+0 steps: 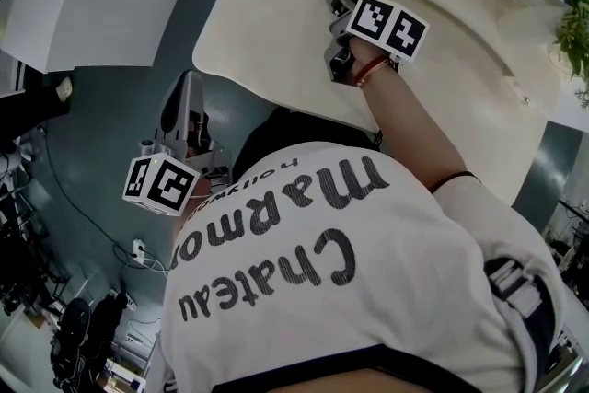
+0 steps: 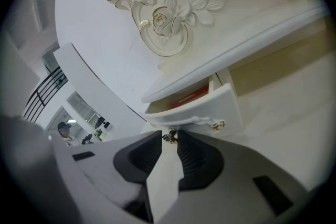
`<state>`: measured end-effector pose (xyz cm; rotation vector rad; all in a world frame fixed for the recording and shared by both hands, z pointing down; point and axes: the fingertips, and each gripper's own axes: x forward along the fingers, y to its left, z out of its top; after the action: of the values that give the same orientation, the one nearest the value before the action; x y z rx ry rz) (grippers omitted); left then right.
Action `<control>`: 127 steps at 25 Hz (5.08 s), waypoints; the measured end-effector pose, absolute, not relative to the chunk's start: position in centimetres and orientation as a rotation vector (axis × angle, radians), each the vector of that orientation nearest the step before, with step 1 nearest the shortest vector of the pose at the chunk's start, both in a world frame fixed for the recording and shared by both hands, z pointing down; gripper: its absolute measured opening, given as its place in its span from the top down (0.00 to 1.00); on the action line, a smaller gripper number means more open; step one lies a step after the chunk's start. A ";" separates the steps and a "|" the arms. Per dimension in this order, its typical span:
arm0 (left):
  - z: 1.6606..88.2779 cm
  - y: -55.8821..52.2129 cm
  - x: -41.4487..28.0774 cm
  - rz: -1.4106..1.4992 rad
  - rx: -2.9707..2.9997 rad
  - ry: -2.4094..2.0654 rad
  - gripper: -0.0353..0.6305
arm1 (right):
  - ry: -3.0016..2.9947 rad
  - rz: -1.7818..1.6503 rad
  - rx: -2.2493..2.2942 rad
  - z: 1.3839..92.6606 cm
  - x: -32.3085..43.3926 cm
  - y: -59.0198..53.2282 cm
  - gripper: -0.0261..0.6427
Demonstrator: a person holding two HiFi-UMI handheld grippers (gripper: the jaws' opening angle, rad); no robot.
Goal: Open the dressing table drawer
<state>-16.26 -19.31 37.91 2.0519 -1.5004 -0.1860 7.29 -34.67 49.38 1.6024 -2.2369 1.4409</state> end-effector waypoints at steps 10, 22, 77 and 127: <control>37.5 -19.2 -16.2 -0.188 2.061 -1.487 0.91 | -2.237 1.444 1.581 49.2 6.7 -33.9 0.81; 37.2 -19.3 -16.0 -0.196 2.071 -1.471 0.91 | -2.235 1.443 1.562 49.1 6.3 -33.2 0.81; 37.4 -20.3 -15.1 -0.238 2.086 -1.438 0.91 | -2.224 1.456 1.512 49.1 5.4 -31.2 0.81; 36.0 -22.1 -14.8 -0.266 2.116 -1.421 0.91 | -2.181 1.498 1.558 49.1 5.2 -30.6 0.81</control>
<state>-14.84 -22.08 36.03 2.1163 -1.4207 -0.2656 5.22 -30.65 49.07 1.5583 -2.1812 1.4982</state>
